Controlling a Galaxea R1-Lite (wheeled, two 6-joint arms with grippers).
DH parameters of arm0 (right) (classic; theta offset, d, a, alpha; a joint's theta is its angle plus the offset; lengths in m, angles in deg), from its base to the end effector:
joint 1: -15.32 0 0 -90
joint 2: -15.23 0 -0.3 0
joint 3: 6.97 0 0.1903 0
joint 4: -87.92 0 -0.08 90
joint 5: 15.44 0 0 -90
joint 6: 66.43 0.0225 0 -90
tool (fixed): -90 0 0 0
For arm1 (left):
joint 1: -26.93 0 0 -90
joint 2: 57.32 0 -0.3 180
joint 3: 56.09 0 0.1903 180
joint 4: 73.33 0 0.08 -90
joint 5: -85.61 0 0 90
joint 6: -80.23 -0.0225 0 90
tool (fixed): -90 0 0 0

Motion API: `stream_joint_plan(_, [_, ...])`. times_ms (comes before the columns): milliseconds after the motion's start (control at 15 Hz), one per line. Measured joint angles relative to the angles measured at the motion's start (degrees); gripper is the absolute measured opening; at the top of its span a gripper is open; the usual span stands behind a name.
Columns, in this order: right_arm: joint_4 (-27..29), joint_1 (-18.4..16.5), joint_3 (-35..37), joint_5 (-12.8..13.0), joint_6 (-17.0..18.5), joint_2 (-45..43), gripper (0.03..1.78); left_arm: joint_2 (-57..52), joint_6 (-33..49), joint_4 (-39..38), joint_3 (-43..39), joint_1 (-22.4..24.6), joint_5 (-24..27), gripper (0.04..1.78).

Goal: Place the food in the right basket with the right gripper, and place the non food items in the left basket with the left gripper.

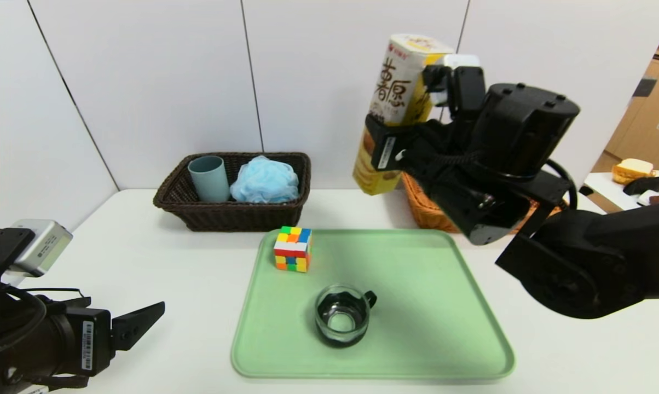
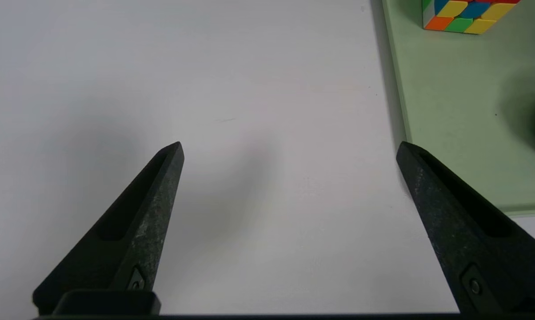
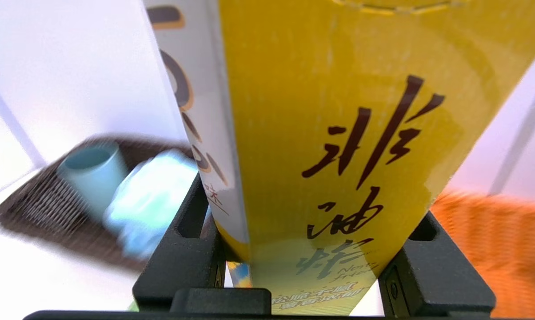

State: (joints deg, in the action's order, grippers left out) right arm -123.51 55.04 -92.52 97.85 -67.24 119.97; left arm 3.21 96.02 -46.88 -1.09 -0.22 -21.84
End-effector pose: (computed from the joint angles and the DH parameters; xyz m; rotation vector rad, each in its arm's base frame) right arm 0.2783 0.2197 0.2489 0.0980 -0.1848 0.2843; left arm 0.1169 -0.0524 0.1891 -0.0568 0.5338 -0.0921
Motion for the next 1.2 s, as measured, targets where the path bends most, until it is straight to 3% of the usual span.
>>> stream_joint_plan(333, [6.0, -13.5, -3.8, -5.7, -1.2, -5.4, 0.88, -0.7, 0.0, 0.0, 0.0, 0.0, -0.1, 1.69])
stream_joint_plan(467, [10.1, -18.3, -4.3, -7.3, 1.3, -6.2, 0.88, -0.9, 0.0, 0.0, -0.2, 0.0, -0.1, 1.69])
stream_joint_plan(600, [15.1, -21.5, -3.8, -9.0, 6.2, -6.3, 0.88, -1.2, -0.1, 0.1, -0.2, 0.0, -0.2, 1.69])
stream_joint_plan(733, [17.0, -23.6, -2.3, -13.6, 8.6, -5.7, 0.88, -1.8, -0.1, 0.9, -0.2, 0.0, -0.3, 1.69])
stream_joint_plan(800, [16.7, -24.1, -1.8, -14.3, 8.8, -5.2, 0.88, -2.2, -0.1, 1.7, -0.2, 0.0, -0.3, 1.69])
stream_joint_plan(1200, [11.4, -25.1, -1.9, -13.9, 8.4, 1.0, 0.88, -3.8, -0.2, 2.8, -0.2, 0.0, -0.4, 1.69])
